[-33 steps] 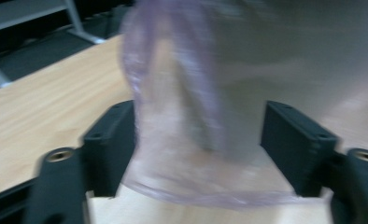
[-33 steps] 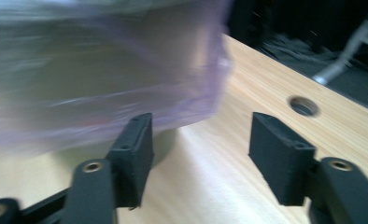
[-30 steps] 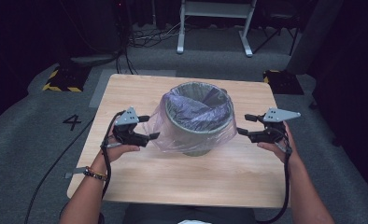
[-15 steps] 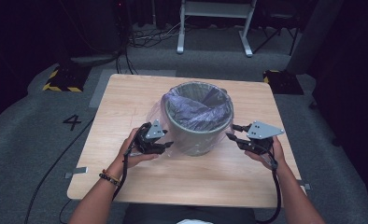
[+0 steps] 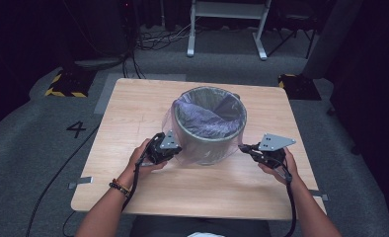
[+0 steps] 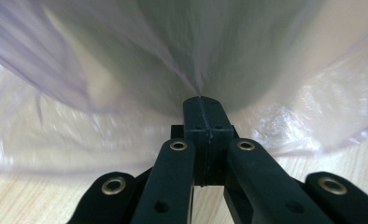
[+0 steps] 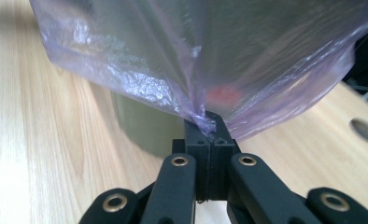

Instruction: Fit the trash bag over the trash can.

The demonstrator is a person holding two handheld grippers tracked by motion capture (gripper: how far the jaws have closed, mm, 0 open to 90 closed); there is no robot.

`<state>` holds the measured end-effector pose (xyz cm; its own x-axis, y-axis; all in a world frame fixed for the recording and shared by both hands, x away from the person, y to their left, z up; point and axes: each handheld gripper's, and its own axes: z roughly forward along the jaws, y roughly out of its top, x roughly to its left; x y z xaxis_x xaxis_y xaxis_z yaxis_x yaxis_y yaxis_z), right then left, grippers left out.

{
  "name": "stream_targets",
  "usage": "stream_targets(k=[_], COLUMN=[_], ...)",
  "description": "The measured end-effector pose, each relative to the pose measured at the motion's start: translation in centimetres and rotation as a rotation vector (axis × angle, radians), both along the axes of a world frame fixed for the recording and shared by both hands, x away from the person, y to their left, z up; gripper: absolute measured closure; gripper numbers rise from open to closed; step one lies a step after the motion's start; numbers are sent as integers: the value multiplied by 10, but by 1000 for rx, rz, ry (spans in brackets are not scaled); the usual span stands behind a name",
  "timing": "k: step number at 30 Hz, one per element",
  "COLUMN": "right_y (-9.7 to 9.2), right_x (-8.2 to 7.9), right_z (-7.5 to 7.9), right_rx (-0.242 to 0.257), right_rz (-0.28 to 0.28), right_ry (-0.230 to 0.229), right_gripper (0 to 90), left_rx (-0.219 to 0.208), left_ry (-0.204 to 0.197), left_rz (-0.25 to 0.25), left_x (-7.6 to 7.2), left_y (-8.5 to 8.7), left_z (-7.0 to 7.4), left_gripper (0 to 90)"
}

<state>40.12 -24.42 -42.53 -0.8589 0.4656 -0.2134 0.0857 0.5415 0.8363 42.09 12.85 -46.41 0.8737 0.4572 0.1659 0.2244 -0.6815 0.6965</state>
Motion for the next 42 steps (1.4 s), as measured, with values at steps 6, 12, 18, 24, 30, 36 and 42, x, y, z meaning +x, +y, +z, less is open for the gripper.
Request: stream_targets(k=[6,12,18,24,30,36,42], right_y=[1,-3,-7,-3,-4,-7,-6], right_x=[9,20,28,34,31,34,37], right_z=[-21,-37,-42,-51,-46,-50,-54], right_rx=[-46,-73,-59,-97,-64,-77,-94], right_rz=[-14,-40,-56,-64,-66,-88,-89], right_ry=[71,134,173,221,210,237,273], right_gripper=[900,900,900,900,900,900,900], left_rx=[25,43,47,53,3,4,-6], left_ry=[30,49,65,85,60,56,79], left_rz=[2,3,5,15,30,15,32], left_x=[4,7,9,11,5,-3,1], left_y=[-2,-2,-1,-1,7,13,15], left_z=[-10,-18,-21,-24,-17,-19,-24], left_gripper=[900,900,900,900,804,900,900])
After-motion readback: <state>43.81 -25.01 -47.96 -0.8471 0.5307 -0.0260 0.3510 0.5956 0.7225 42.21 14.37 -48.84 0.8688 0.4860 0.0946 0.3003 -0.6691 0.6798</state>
